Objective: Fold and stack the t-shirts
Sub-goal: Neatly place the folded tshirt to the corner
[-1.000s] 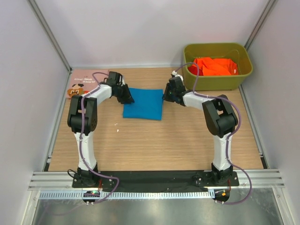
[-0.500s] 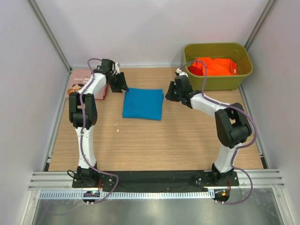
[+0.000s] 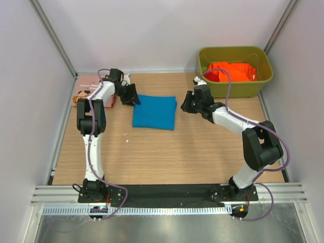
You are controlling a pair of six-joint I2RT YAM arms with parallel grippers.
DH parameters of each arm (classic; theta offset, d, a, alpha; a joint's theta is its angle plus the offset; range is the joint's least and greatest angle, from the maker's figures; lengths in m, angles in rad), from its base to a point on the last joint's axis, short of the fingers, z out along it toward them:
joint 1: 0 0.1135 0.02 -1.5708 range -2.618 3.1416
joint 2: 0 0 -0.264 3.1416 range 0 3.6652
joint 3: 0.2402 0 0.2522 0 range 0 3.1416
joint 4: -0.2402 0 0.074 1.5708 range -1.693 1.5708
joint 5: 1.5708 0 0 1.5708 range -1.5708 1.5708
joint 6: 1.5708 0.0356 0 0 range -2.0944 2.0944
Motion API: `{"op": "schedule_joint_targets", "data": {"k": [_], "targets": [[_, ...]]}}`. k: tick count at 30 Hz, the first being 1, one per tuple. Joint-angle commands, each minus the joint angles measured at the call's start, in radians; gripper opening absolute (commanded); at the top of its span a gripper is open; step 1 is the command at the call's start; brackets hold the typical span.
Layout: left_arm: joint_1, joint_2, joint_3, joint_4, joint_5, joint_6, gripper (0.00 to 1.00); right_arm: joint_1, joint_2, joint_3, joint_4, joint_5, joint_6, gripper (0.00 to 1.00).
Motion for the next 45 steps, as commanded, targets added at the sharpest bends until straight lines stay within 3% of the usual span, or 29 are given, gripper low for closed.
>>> {"op": "schedule_joint_targets", "data": {"k": [1, 15, 24, 28, 29, 30, 36, 45], "targets": [[0.002, 0.051, -0.020, 0.035, 0.019, -0.007, 0.50, -0.002, -0.054, -0.012, 0.036, -0.002, -0.013, 0.34], [-0.020, 0.074, -0.020, 0.058, 0.004, -0.044, 0.46, -0.002, -0.067, -0.047, 0.055, -0.010, 0.000, 0.33], [-0.028, 0.069, -0.034, 0.064, -0.004, -0.062, 0.36, -0.002, -0.080, -0.058, 0.054, -0.016, -0.005, 0.33], [-0.047, 0.084, -0.008, 0.054, -0.044, -0.067, 0.17, -0.002, -0.080, -0.061, 0.082, -0.019, -0.007, 0.33], [-0.052, 0.084, -0.005, 0.046, -0.050, -0.065, 0.04, 0.000, -0.080, -0.063, 0.085, -0.020, -0.008, 0.33], [-0.057, 0.077, -0.005, 0.046, -0.050, -0.073, 0.00, -0.002, -0.078, -0.067, 0.088, -0.022, -0.007, 0.33], [-0.077, -0.021, -0.037, 0.051, -0.072, -0.120, 0.00, -0.002, -0.090, -0.080, 0.092, -0.016, -0.013, 0.33], [-0.063, -0.127, 0.067, -0.149, -0.243, -0.048, 0.00, 0.000, -0.037, -0.069, 0.078, -0.014, -0.007, 0.36]]}}
